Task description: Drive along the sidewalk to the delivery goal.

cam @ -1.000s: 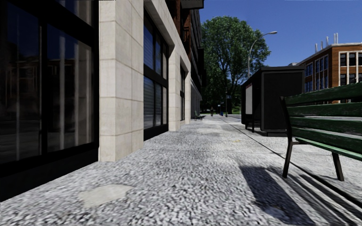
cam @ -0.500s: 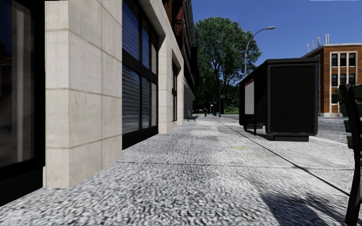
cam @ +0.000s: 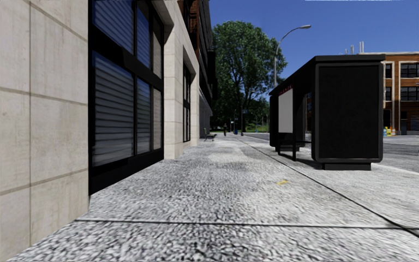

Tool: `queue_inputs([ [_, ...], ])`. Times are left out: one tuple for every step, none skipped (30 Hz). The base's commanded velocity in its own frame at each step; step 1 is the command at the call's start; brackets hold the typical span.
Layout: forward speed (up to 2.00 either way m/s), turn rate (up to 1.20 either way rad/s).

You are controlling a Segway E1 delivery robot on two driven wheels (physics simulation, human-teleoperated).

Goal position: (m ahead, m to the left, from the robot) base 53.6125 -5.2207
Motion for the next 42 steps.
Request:
queue_inputs([
  [2.0, -0.26],
  [2.0, -0.26],
  [2.0, -0.26],
  [2.0, -0.26],
  [2.0, -0.26],
  [2.0, -0.26],
  [2.0, -0.26],
  [2.0, -0.26],
  [2.0, -0.26],
  [2.0, -0.26],
  [2.0, -0.26],
  [2.0, -0.26],
  [2.0, -0.23],
  [2.0, -0.01],
  [2.0, 0.0],
  [2.0, 0.0],
  [2.0, 0.0],
  [2.0, 0.0],
  [2.0, 0.0],
  [2.0, 0.0],
  [2.0, 0.0],
  [2.0, 0.0],
  [2.0, 0.0],
  [2.0, 0.0],
  [2.0, 0.0],
  [2.0, 0.0],
  [2.0, 0.0],
  [2.0, 0.0],
  [2.0, 0.0],
  [2.0, 0.0],
  [2.0, 0.0],
  [2.0, 0.0],
  [2.0, 0.0],
  [2.0, 0.0],
  [2.0, 0.0],
  [2.0, 0.0],
  [2.0, 0.0],
  [2.0, 0.0],
  [2.0, 0.0],
  [2.0, 0.0],
  [2.0, 0.0],
  [2.0, 0.0],
])
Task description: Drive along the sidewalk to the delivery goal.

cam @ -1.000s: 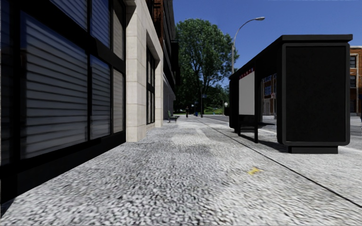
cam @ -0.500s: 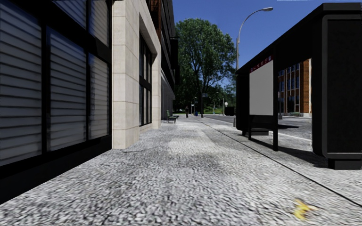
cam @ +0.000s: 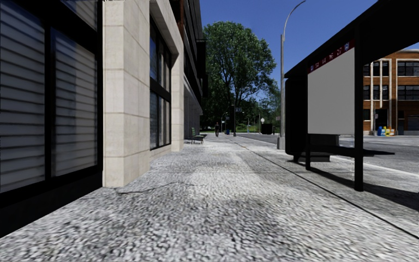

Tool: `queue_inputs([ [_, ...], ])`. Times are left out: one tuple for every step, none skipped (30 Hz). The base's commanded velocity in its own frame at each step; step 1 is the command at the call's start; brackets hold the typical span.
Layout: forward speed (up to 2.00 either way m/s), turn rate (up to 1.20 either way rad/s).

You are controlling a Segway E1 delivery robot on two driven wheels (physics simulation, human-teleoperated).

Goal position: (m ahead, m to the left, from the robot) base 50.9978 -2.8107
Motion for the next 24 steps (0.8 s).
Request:
queue_inputs([
  [2.0, 0.0],
  [2.0, 0.0],
  [2.0, 0.0],
  [2.0, 0.0],
  [2.0, 0.0],
  [2.0, 0.0],
  [2.0, 0.0],
  [2.0, 0.0],
  [2.0, 0.0],
  [2.0, 0.0],
  [2.0, 0.0],
  [2.0, 0.0],
  [2.0, 0.0],
  [2.0, 0.0],
  [2.0, 0.0],
  [2.0, 0.0],
  [2.0, 0.0],
  [2.0, 0.0],
  [2.0, 0.0],
  [2.0, 0.0],
  [2.0, 0.0],
  [2.0, 0.0],
  [2.0, 0.0],
  [2.0, 0.0],
])
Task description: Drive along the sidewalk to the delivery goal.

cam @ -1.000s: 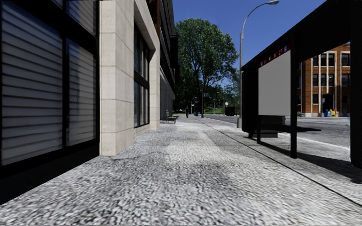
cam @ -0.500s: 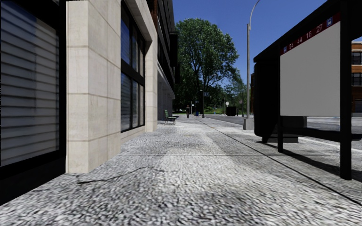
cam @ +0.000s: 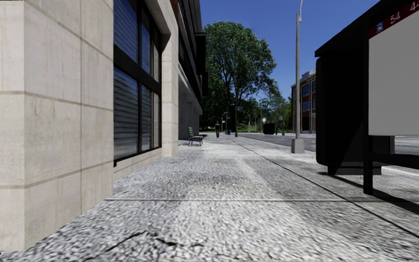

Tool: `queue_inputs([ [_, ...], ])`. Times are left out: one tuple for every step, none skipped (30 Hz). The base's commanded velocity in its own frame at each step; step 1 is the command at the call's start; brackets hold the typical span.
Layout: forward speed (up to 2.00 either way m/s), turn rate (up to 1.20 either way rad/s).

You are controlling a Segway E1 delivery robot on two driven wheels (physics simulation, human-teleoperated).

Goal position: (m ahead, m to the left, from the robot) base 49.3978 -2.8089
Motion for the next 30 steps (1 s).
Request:
queue_inputs([
  [2.0, 0.0],
  [2.0, 0.0],
  [2.0, 0.0],
  [2.0, 0.0],
  [2.0, 0.0],
  [2.0, 0.0],
  [2.0, 0.0],
  [2.0, 0.0],
  [2.0, 0.0],
  [2.0, 0.0],
  [2.0, 0.0],
  [2.0, 0.0],
  [2.0, 0.0],
  [2.0, 0.0],
  [2.0, 0.0],
  [2.0, 0.0],
  [2.0, 0.0],
  [2.0, 0.0],
  [2.0, 0.0],
  [2.0, 0.0],
  [2.0, 0.0],
  [2.0, 0.0],
  [2.0, 0.0],
  [2.0, 0.0],
  [2.0, 0.0],
  [2.0, 0.0],
  [2.0, 0.0],
  [2.0, 0.0],
  [2.0, 0.0],
  [2.0, 0.0],
])
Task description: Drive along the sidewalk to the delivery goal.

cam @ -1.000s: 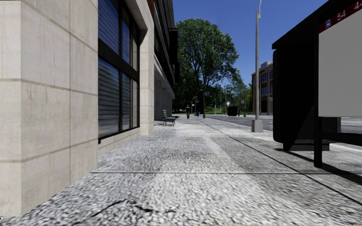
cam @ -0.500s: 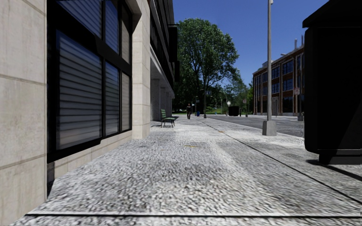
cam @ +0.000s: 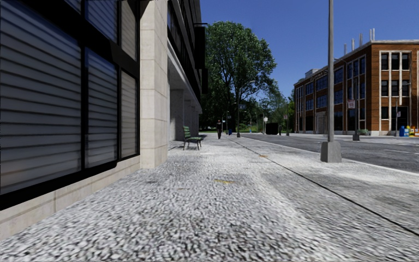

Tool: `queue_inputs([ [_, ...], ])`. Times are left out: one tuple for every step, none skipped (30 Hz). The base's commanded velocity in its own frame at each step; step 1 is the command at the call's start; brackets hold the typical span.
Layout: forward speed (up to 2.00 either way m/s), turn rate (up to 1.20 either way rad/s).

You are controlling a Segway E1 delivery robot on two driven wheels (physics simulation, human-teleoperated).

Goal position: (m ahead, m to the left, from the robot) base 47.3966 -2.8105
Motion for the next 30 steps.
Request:
queue_inputs([
  [2.0, 0.0],
  [2.0, 0.0],
  [2.0, 0.0],
  [2.0, 0.0],
  [2.0, 0.0],
  [2.0, 0.0],
  [2.0, 0.0],
  [2.0, 0.0],
  [2.0, 0.0],
  [2.0, 0.0],
  [2.0, 0.0],
  [2.0, 0.0],
  [2.0, 0.0],
  [2.0, 0.0],
  [2.0, -0.14],
  [2.0, -0.34],
  [2.0, -0.42],
  [2.0, -0.44],
  [2.0, -0.44],
  [2.0, -0.42],
  [2.0, -0.39],
  [2.0, -0.39],
  [2.0, -0.38],
  [2.0, -0.38],
  [2.0, -0.38],
  [2.0, -0.38],
  [2.0, -0.35],
  [2.0, -0.34],
  [2.0, -0.34],
  [2.0, -0.28],
])
